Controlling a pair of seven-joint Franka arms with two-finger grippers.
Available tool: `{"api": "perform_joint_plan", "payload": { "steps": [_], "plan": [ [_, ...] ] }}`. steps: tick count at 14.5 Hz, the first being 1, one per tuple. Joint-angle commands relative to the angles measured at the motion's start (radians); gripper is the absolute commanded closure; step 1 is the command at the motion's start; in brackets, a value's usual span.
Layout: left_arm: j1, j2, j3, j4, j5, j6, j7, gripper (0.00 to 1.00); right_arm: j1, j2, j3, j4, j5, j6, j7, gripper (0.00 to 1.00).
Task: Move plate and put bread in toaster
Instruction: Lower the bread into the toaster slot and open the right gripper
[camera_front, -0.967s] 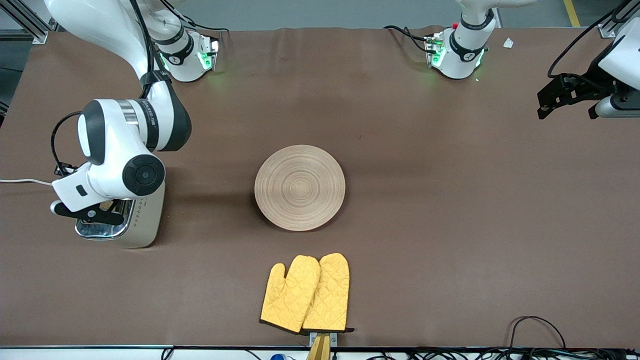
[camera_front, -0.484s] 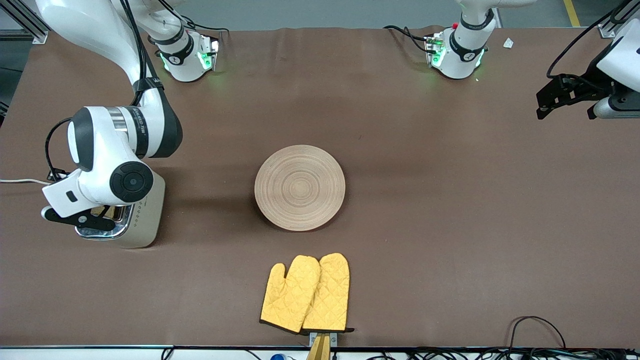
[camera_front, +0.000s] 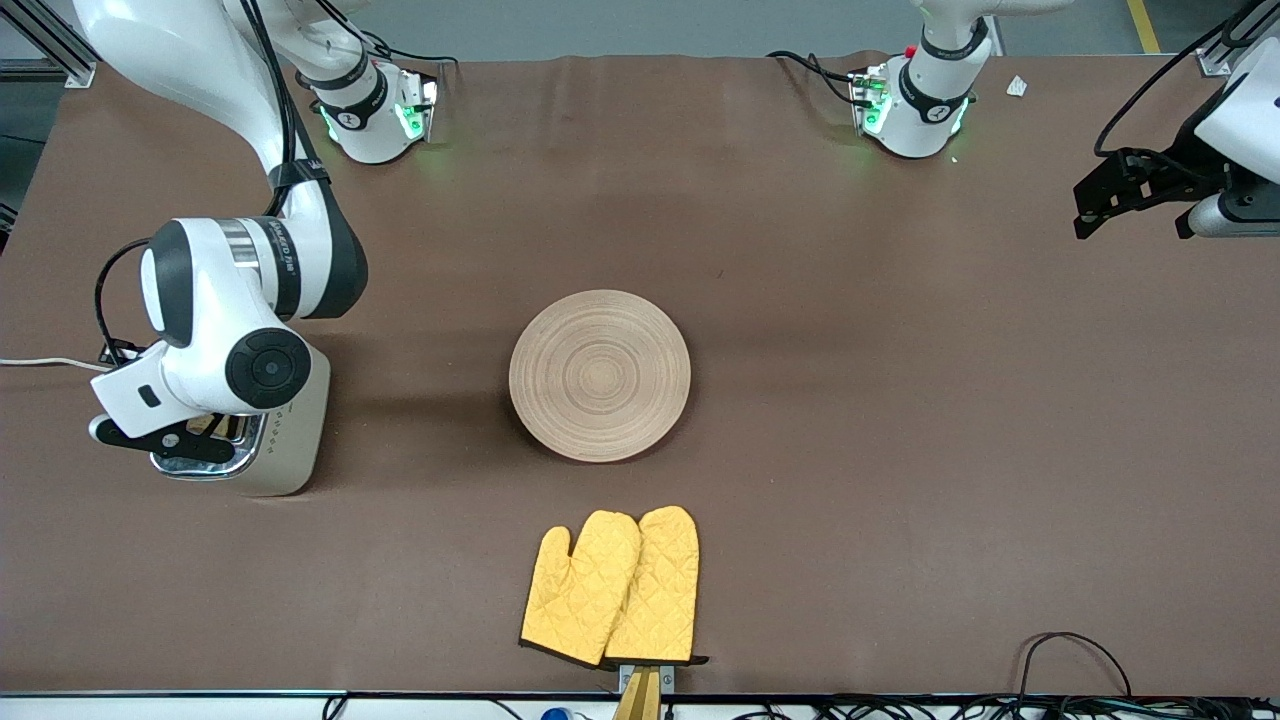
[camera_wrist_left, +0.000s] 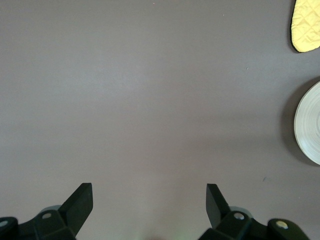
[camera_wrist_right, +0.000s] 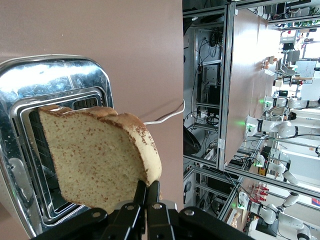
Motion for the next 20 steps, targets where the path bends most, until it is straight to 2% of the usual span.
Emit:
{"api": "perform_joint_plan", "payload": {
  "steps": [1, 17, 20],
  "plan": [
    [0.003, -0.012, 0.002, -0.005, -0.018, -0.007, 0.013, 0.0, -0.018, -0.001, 0.016, -0.024, -0.01, -0.003, 0.009, 0.99],
    [-0.005, 0.004, -0.001, -0.004, -0.001, -0.002, 0.011, 0.0, -0.023, 0.05, 0.018, -0.075, 0.011, 0.041, 0.015, 0.98],
    [-0.003, 0.005, -0.001, -0.004, -0.001, 0.0, 0.011, 0.0, -0.026, 0.082, 0.016, -0.073, 0.057, 0.086, 0.023, 0.9]
  ]
}}
